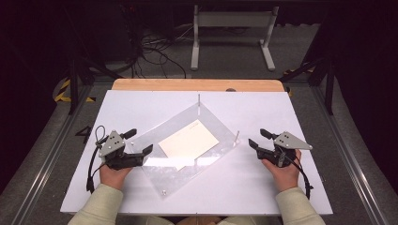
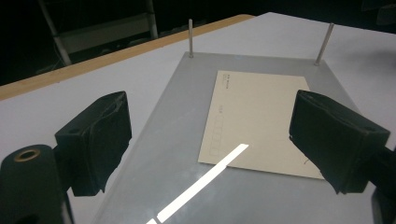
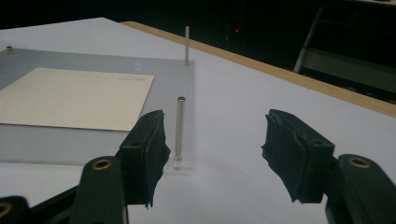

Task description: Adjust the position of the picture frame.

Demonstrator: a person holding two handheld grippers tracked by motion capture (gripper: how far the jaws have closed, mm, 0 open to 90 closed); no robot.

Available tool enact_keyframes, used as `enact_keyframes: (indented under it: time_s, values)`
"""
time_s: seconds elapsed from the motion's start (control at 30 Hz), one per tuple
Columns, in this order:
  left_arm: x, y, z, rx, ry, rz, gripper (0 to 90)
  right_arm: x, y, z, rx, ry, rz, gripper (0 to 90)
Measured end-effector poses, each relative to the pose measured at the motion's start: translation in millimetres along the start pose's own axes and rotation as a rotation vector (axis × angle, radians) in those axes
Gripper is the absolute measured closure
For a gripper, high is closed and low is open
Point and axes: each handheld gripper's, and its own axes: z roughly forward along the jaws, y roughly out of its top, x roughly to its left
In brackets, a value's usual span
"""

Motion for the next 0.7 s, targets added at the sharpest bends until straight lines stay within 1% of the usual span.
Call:
enact_keyframes:
  time_s: [0.07,0.13,0.2,0.27,0.3,0.33,0.37,0.47,0.5,0.53,0.57,0.6,0.67,0.7]
  values:
    - [0.8,0.4,-0.4,0.002,0.002,0.001,13.6,1.5,0.0,1.1,0.001,0.011,-0.008,38.1]
    - [1.9,1.4,-1.3,-0.004,0.007,-0.009,13.7,1.9,0.0,1.4,0.002,0.018,-0.007,38.1]
    - [3.4,3.2,-4.6,-0.016,0.03,-0.026,14.4,1.4,0.0,0.9,0.002,0.018,-0.001,38.1]
    - [7.2,4.7,-8.5,-0.044,0.027,-0.047,16.0,0.5,-0.1,0.2,0.004,0.02,0.006,38.9]
    - [8.9,5.9,-10.3,-0.048,0.038,-0.053,17.2,0.5,-0.2,0.3,0.006,0.015,0.005,40.0]
    - [10.7,7.7,-11.9,-0.036,0.053,-0.053,18.7,0.6,-0.2,0.6,0.01,0.013,0.002,41.1]
    - [12.7,9.6,-13.3,-0.027,0.058,-0.05,20.0,0.6,-0.3,0.9,0.017,0.013,0.0,42.3]
    - [17.8,14.8,-16.3,-0.006,0.079,-0.056,23.0,1.6,-0.7,1.6,0.029,0.03,0.0,44.4]
    - [20.0,16.7,-17.0,-0.005,0.076,-0.067,23.4,2.0,-0.6,1.3,0.035,0.031,-0.002,44.5]
    - [20.0,16.7,-17.0,-0.005,0.076,-0.067,24.9,2.0,-0.6,1.3,0.035,0.031,-0.002,44.5]
    - [22.1,18.1,-17.7,-0.008,0.068,-0.069,25.6,2.4,-0.4,0.8,0.04,0.038,-0.001,44.2]
    - [23.4,19.0,-17.6,-0.009,0.07,-0.068,25.6,2.4,-0.4,0.8,0.04,0.038,-0.001,44.2]
    - [25.6,20.5,-16.9,0.007,0.095,-0.07,25.9,1.4,-0.7,0.0,0.043,0.053,0.029,43.5]
    - [27.0,21.2,-16.3,0.023,0.107,-0.071,25.8,1.0,-0.7,-0.6,0.042,0.059,0.04,43.4]
